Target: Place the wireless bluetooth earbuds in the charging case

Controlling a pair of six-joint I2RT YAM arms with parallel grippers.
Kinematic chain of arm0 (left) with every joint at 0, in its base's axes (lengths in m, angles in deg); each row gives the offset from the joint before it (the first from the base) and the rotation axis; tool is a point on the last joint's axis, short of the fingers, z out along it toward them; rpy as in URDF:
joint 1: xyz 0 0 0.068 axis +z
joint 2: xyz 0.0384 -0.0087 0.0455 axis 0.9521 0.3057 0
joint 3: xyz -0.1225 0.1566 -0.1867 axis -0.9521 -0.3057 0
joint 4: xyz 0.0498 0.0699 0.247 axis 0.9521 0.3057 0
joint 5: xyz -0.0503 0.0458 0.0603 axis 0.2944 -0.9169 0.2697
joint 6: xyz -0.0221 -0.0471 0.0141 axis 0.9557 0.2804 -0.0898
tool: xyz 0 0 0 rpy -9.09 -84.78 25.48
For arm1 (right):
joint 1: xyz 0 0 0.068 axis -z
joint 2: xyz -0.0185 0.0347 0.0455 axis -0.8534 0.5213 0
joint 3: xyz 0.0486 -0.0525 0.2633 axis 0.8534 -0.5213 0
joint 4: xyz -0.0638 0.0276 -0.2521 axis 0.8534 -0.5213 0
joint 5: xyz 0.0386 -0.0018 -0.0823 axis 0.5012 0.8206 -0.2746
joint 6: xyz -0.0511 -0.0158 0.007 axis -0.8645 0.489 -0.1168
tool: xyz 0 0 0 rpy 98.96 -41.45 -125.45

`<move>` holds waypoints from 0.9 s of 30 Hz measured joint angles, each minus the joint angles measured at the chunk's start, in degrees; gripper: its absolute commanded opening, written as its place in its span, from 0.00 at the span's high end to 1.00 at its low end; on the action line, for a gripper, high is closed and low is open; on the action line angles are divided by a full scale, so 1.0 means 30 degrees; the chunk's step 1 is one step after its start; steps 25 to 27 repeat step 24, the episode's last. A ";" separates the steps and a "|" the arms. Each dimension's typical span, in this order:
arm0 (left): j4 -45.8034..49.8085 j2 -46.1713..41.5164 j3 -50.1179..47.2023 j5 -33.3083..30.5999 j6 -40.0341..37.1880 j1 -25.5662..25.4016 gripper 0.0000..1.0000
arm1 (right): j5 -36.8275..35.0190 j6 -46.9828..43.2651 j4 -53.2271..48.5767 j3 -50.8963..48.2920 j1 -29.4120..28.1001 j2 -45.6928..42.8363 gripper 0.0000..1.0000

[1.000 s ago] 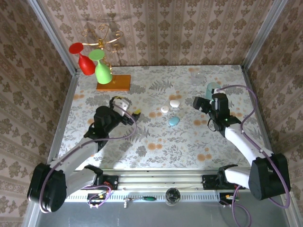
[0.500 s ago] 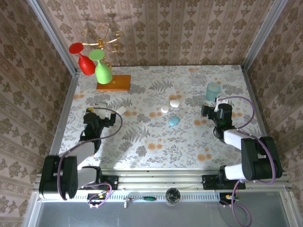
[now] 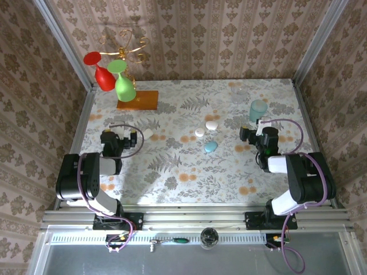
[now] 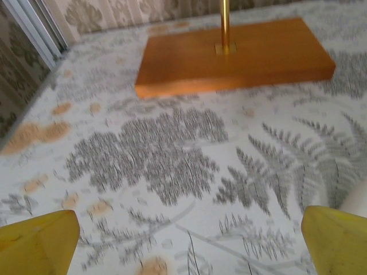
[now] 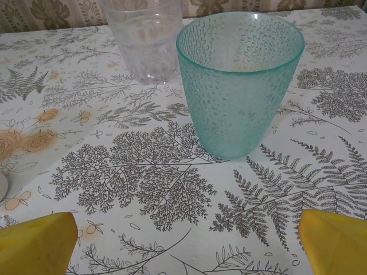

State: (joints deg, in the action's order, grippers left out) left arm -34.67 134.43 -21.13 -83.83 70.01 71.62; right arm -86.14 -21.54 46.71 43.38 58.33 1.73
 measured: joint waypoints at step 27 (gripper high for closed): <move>0.0095 0.0000 0.0117 0.0153 0.0153 0.0095 0.00 | 0.0051 -0.0291 0.0233 0.0000 0.0000 0.0000 0.00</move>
